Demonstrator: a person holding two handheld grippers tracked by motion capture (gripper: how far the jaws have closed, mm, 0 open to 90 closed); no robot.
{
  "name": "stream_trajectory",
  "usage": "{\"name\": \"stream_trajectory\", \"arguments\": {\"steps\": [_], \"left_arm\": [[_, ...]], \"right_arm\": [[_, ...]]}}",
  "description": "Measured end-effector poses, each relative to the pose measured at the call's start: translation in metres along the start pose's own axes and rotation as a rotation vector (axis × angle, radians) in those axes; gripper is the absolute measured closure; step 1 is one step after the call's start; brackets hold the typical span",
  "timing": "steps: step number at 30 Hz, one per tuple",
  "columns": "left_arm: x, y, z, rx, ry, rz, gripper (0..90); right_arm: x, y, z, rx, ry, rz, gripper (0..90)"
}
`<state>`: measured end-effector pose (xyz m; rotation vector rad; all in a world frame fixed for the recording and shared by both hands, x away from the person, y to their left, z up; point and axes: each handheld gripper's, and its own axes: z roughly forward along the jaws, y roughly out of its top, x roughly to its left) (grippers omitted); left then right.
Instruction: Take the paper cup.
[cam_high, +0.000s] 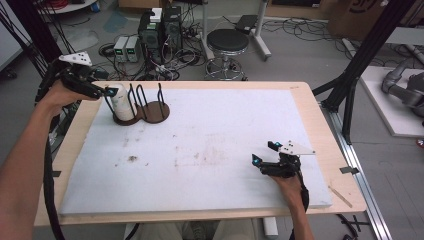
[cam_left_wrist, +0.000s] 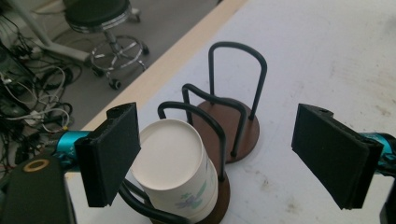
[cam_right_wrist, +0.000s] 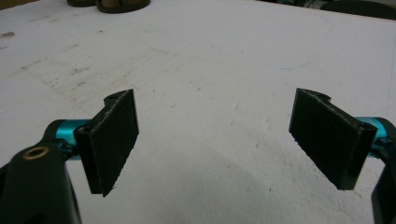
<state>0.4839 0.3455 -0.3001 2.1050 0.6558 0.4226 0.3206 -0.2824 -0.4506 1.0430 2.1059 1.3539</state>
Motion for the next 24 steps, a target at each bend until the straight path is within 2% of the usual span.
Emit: {"name": "stream_trajectory", "arguments": {"steps": [1, 2, 3, 6, 7, 8, 10, 11, 14, 15, 17, 18, 21, 24], "left_arm": [[0.004, 0.0, 0.004, 0.032, -0.009, 0.014, 15.3], [0.004, 0.0, 0.004, 0.032, -0.009, 0.014, 15.3], [0.008, 0.001, 0.008, 0.058, -0.003, 0.013, 15.3], [0.012, 0.001, 0.012, 0.067, -0.005, 0.015, 15.4], [0.016, 0.0, 0.018, 0.093, -0.018, 0.014, 15.4], [0.016, 0.0, 0.018, 0.093, -0.018, 0.014, 15.4], [0.019, 0.002, 0.024, 0.164, -0.022, 0.045, 15.4], [0.022, 0.005, 0.027, 0.183, -0.031, 0.054, 15.4], [0.025, 0.008, 0.029, 0.183, -0.036, 0.061, 15.4], [0.027, 0.011, 0.031, 0.21, -0.037, 0.076, 15.4], [0.028, 0.013, 0.032, 0.22, -0.039, 0.082, 15.6], [0.031, 0.015, 0.032, 0.239, -0.044, 0.098, 15.8], [0.033, 0.014, 0.032, 0.236, -0.051, 0.106, 16.6], [0.034, 0.012, 0.033, 0.264, -0.053, 0.109, 16.6]], "right_arm": [[0.001, 0.0, 0.0, -0.003, -0.002, -0.003, 16.1], [0.001, 0.0, -0.001, -0.008, -0.007, -0.01, 16.1], [0.002, -0.001, -0.001, -0.011, -0.009, -0.012, 16.1], [0.001, 0.0, -0.001, -0.006, 0.001, -0.01, 16.1], [0.001, 0.0, 0.0, -0.001, 0.005, -0.005, 16.1], [0.001, 0.0, 0.0, -0.001, 0.005, -0.005, 16.1], [0.001, 0.0, 0.0, 0.001, 0.0, -0.012, 16.1], [0.002, 0.0, 0.0, 0.003, 0.0, -0.014, 16.1], [0.002, 0.0, 0.001, 0.008, -0.001, -0.013, 16.1], [0.002, 0.0, 0.001, 0.011, -0.001, -0.013, 16.1], [0.002, 0.0, 0.001, 0.011, -0.004, -0.014, 16.1], [0.002, 0.0, 0.001, 0.009, -0.005, -0.01, 16.1], [0.002, 0.0, 0.001, 0.007, -0.006, -0.013, 16.1], [0.002, 0.0, 0.001, 0.01, -0.008, -0.014, 16.1]]}}
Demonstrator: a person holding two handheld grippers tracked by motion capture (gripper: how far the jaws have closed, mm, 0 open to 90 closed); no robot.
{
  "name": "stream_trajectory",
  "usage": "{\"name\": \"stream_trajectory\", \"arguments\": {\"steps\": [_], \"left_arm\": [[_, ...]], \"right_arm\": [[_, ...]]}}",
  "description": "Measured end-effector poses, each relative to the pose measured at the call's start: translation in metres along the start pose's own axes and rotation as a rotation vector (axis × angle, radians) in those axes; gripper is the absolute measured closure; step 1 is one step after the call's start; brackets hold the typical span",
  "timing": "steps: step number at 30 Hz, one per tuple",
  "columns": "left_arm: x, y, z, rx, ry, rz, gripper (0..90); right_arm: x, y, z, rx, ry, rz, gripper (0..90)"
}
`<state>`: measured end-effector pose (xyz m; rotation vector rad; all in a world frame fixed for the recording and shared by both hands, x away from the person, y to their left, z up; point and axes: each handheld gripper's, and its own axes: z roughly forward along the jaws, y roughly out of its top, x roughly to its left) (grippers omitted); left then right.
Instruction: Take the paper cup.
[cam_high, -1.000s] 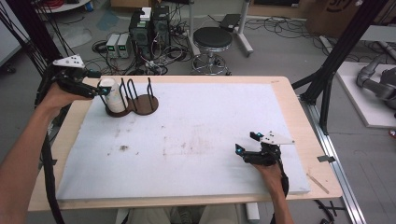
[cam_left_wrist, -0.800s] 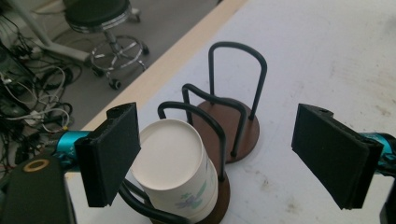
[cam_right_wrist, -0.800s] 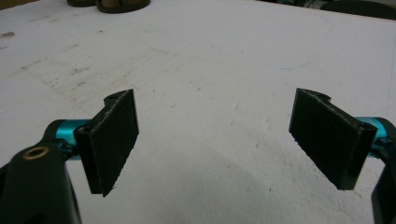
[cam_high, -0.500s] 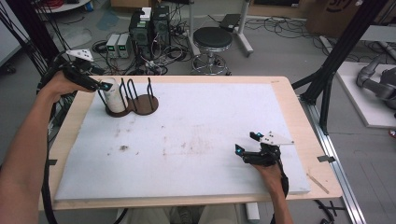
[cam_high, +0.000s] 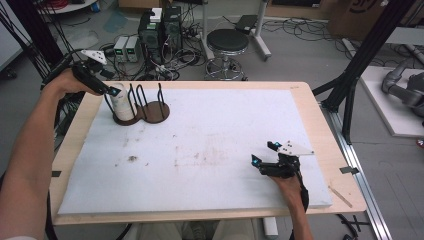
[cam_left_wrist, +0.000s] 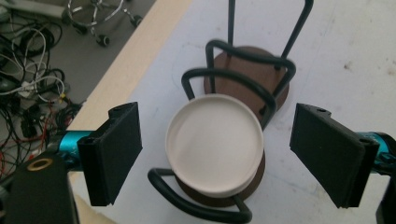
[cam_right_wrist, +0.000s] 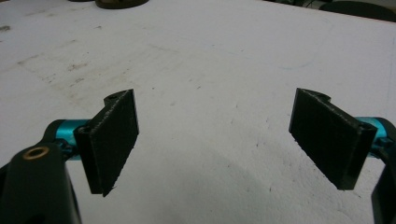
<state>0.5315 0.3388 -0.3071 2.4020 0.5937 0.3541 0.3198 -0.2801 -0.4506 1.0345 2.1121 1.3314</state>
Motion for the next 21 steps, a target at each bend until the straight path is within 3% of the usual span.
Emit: {"name": "stream_trajectory", "arguments": {"steps": [11, 21], "left_arm": [[0.001, -0.001, 0.015, 0.063, -0.021, 0.015, 17.2], [0.002, -0.001, 0.028, 0.122, -0.016, 0.001, 18.5]], "right_arm": [[0.0, 0.001, 0.001, 0.009, 0.005, 0.003, 16.2], [-0.001, 0.001, 0.002, 0.01, 0.011, 0.005, 16.1]]}}
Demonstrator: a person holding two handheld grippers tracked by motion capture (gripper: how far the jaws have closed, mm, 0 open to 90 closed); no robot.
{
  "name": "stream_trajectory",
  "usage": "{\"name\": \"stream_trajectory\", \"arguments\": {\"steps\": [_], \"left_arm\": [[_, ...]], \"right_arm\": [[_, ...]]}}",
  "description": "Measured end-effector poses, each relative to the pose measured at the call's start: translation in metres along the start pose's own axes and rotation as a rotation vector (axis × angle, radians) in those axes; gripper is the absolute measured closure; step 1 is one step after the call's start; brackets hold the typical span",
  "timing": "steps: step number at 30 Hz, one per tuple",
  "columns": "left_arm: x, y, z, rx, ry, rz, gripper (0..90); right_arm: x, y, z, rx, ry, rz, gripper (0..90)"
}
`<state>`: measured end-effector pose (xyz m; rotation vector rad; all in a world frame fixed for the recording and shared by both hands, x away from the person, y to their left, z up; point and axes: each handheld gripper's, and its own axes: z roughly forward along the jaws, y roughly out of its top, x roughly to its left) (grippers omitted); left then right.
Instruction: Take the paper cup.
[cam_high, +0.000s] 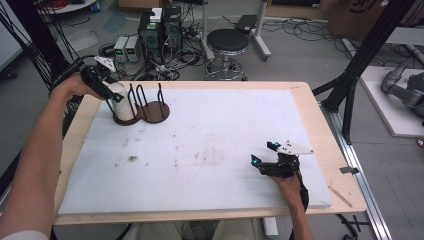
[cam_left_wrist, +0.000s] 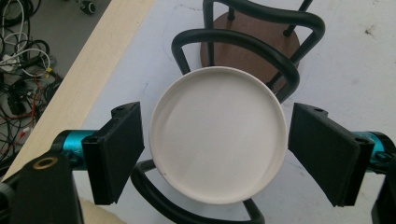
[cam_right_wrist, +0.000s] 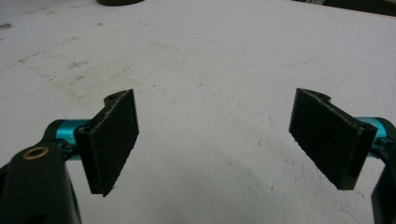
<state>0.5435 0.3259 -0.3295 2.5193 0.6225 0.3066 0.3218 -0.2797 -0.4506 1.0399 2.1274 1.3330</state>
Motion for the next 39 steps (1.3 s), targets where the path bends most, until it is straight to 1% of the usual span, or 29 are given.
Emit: {"name": "stream_trajectory", "arguments": {"steps": [1, 5, 6, 7, 8, 11, 12, 14, 16, 18, 21, 27, 30, 31, 33, 36, 38, 39], "left_arm": [[0.0002, 0.0006, 0.0006, 0.006, -0.001, 0.005, 18.7], [-0.0002, 0.0014, 0.0021, 0.02, 0.007, -0.005, 22.1], [0.0001, 0.0014, 0.0026, 0.039, 0.019, -0.021, 23.4], [0.0005, 0.0015, 0.0026, 0.05, 0.02, -0.024, 23.4], [-0.0001, 0.0016, 0.0032, 0.048, 0.016, -0.035, 23.7], [-0.0013, 0.0036, 0.0032, 0.055, 0.012, -0.042, 28.2], [-0.0013, 0.004, 0.0031, 0.054, 0.01, -0.044, 31.1], [-0.0017, 0.0047, 0.0029, 0.057, 0.012, -0.046, 31.2], [-0.0016, 0.0048, 0.0023, 0.06, 0.008, -0.062, 31.4], [-0.0014, 0.0048, 0.002, 0.061, 0.006, -0.067, 31.7], [-0.0008, 0.004, 0.0011, 0.056, 0.0, -0.099, 32.1], [0.001, 0.0038, 0.0, 0.058, 0.0, -0.137, 32.4], [0.0013, 0.0041, -0.0003, 0.058, -0.002, -0.145, 32.5], [0.0012, 0.0041, -0.0004, 0.053, -0.003, -0.152, 32.5], [0.0015, 0.0041, -0.0011, 0.055, -0.004, -0.149, 32.6], [0.0016, 0.0042, -0.0031, 0.052, -0.004, -0.154, 32.9], [0.0014, 0.0062, -0.0045, 0.065, 0.0, -0.158, 33.0], [0.0017, 0.0078, -0.0062, 0.069, 0.001, -0.153, 33.2]], "right_arm": [[-0.0002, 0.0, 0.0, 0.003, -0.001, -0.001, 16.1], [-0.0003, 0.0001, 0.0003, 0.008, -0.001, -0.001, 16.1], [-0.0004, 0.0002, 0.0004, 0.01, -0.001, 0.0, 16.1], [-0.0003, 0.0002, 0.0005, 0.01, -0.002, 0.0, 16.1], [-0.0002, 0.0003, 0.0006, 0.01, -0.002, 0.001, 16.1], [-0.0004, 0.0005, 0.0011, 0.013, -0.001, -0.007, 16.1], [-0.0005, 0.0005, 0.0012, 0.014, -0.001, -0.008, 16.1], [-0.0004, 0.0006, 0.0013, 0.017, -0.001, -0.006, 16.1], [-0.0003, 0.0006, 0.0014, 0.017, -0.002, -0.008, 16.1], [-0.0001, 0.0007, 0.0015, 0.016, -0.003, -0.006, 16.1], [0.0003, 0.0008, 0.0014, 0.023, 0.0, -0.001, 16.1], [0.0003, 0.0012, 0.0022, 0.027, -0.003, -0.006, 16.1], [-0.0002, 0.0013, 0.0028, 0.027, -0.003, -0.011, 16.1], [0.0002, 0.0013, 0.0028, 0.032, 0.0, -0.005, 16.1], [0.0002, 0.0014, 0.003, 0.035, -0.001, -0.007, 16.1], [0.0001, 0.0015, 0.0033, 0.037, -0.002, -0.011, 16.1], [0.0002, 0.0017, 0.0038, 0.041, -0.001, -0.007, 16.1], [0.0002, 0.0017, 0.0038, 0.044, 0.001, -0.007, 16.1]]}}
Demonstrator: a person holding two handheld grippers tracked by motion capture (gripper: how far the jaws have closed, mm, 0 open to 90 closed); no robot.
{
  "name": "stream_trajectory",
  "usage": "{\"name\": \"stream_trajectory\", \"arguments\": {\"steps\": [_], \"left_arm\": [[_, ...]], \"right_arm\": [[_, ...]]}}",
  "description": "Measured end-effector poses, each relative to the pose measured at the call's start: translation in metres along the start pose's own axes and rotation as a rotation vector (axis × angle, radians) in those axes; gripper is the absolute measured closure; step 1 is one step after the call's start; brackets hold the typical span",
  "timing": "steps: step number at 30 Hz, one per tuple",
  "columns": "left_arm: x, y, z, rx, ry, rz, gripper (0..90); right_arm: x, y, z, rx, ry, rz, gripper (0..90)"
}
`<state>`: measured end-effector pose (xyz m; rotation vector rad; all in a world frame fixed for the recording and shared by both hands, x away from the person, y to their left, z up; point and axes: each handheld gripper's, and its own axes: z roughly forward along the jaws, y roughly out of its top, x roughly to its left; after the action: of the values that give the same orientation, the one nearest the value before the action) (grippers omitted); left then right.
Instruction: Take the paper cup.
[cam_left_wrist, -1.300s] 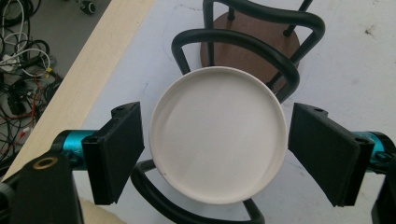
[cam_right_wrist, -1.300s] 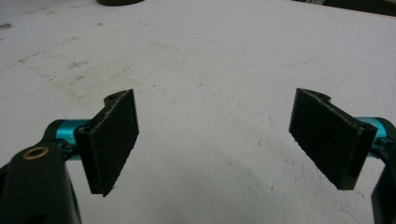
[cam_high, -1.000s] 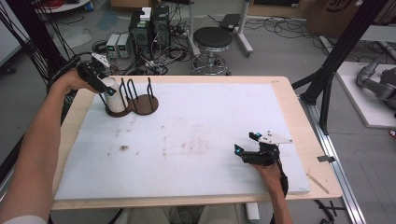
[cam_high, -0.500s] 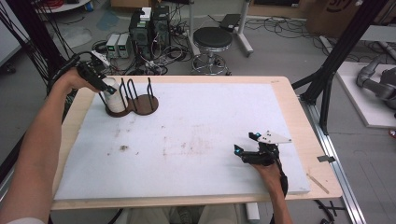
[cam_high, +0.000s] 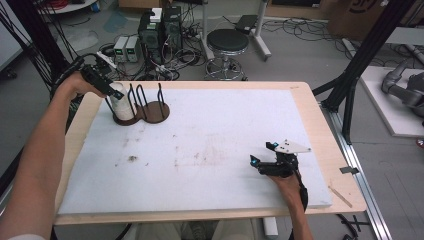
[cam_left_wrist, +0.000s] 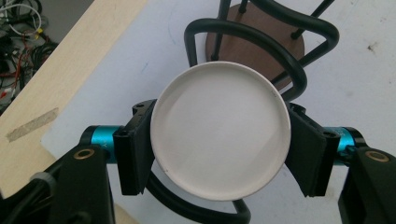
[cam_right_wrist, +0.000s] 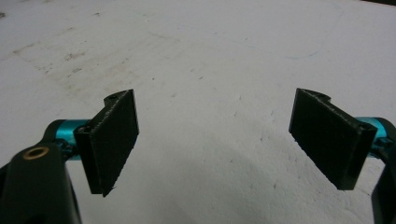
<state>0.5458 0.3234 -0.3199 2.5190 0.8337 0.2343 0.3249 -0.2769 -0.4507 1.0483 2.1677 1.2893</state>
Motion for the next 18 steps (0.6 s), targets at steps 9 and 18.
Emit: {"name": "stream_trajectory", "arguments": {"steps": [9, 18], "left_arm": [[-0.002, 0.007, -0.012, -0.013, 0.009, 0.007, 34.5], [-0.004, 0.008, -0.031, -0.065, 0.033, 0.007, 35.7]], "right_arm": [[0.0, 0.0, 0.0, 0.004, 0.001, -0.004, 16.2], [0.0, 0.0, 0.0, 0.003, 0.001, -0.005, 16.1]]}}
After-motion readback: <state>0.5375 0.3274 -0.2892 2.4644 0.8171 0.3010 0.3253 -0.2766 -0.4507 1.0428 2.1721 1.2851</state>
